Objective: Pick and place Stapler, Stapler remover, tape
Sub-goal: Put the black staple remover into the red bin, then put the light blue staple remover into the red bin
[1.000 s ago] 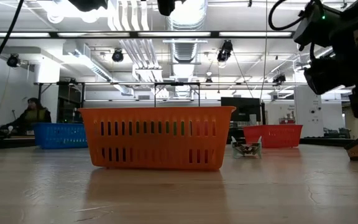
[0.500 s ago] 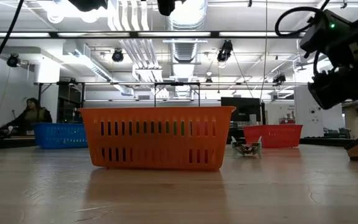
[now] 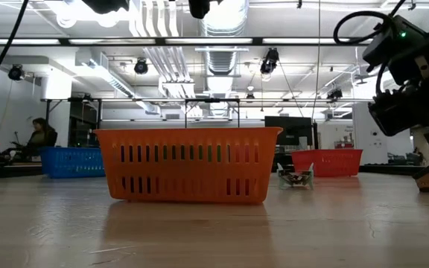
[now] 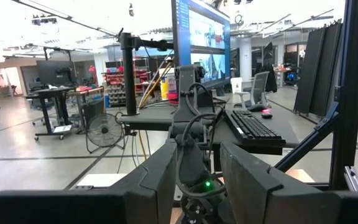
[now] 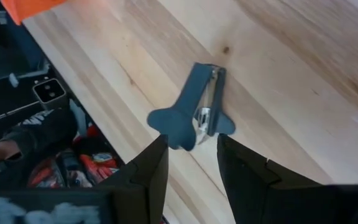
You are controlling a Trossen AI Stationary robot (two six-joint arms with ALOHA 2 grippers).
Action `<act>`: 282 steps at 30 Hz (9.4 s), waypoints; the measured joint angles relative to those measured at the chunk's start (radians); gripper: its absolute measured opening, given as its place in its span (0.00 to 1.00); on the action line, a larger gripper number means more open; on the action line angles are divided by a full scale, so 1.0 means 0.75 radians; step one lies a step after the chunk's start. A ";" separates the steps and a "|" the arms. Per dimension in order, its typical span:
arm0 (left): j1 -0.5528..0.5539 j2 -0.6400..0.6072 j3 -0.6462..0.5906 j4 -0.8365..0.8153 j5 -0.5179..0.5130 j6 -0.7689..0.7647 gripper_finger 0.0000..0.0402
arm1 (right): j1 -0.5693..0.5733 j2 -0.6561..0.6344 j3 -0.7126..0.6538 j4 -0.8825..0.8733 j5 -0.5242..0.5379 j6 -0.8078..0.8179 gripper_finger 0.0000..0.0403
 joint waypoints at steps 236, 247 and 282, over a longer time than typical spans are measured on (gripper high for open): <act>0.007 0.000 0.001 -0.014 -0.001 0.006 0.31 | 0.197 0.813 0.580 0.204 0.638 -2.125 0.06; 0.007 0.000 0.001 -0.014 -0.001 0.006 0.31 | 0.197 0.812 0.584 0.201 0.744 -1.956 0.02; 0.006 0.000 0.001 -0.016 -0.001 0.006 0.31 | -0.078 0.217 0.596 -0.163 1.571 -1.509 0.02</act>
